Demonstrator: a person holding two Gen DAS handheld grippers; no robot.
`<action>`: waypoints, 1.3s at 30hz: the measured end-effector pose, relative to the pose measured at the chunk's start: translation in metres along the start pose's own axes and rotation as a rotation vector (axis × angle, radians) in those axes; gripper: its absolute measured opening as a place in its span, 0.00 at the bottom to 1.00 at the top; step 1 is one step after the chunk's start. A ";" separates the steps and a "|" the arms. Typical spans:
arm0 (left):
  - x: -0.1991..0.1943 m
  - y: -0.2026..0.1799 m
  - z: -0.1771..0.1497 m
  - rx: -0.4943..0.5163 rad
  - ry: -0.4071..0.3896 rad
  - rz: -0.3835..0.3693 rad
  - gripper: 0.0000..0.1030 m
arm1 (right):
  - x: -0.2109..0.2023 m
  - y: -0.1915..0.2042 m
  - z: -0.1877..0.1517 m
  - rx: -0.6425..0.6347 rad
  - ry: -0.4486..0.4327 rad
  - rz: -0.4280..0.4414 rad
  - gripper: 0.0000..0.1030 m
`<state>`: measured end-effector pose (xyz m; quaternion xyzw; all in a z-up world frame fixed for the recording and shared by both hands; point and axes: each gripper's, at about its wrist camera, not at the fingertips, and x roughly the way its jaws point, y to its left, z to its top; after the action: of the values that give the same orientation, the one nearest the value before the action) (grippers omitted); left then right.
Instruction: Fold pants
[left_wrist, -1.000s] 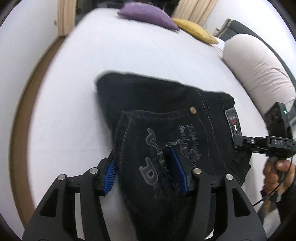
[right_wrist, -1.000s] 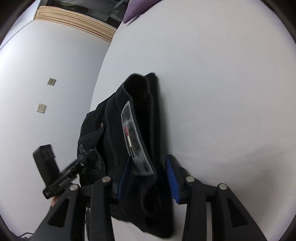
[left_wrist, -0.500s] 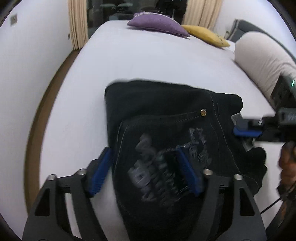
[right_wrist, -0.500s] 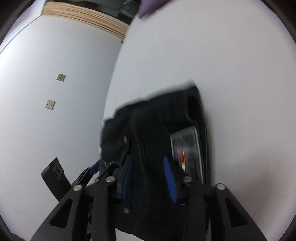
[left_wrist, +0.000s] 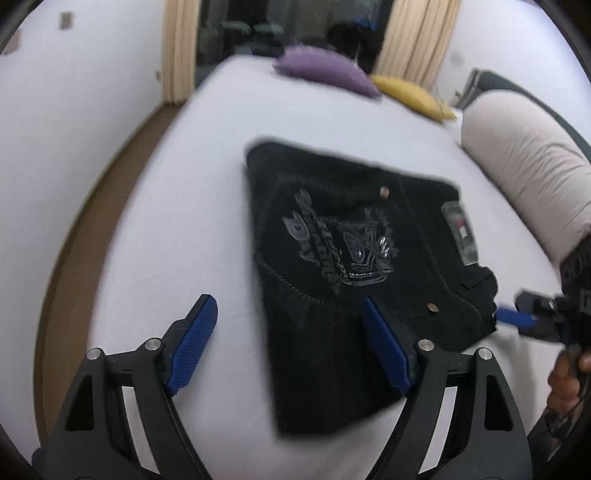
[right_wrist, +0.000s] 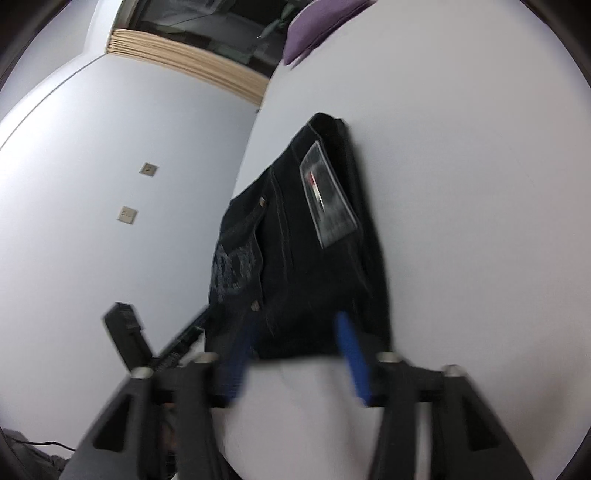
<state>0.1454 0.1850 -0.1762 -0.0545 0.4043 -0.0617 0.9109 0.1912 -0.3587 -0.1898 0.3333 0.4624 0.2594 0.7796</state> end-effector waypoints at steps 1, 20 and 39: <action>-0.014 -0.005 -0.002 0.009 -0.037 0.019 0.78 | -0.006 0.005 -0.007 -0.015 -0.011 -0.026 0.57; -0.296 -0.099 0.031 0.223 -0.442 0.264 1.00 | -0.183 0.279 -0.083 -0.759 -0.884 -0.437 1.00; -0.164 -0.054 -0.022 -0.039 0.079 0.202 1.00 | -0.093 0.225 -0.069 -0.457 -0.437 -0.659 1.00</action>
<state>0.0164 0.1567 -0.0635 -0.0290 0.4445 0.0362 0.8946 0.0669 -0.2611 0.0076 0.0347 0.2994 0.0163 0.9534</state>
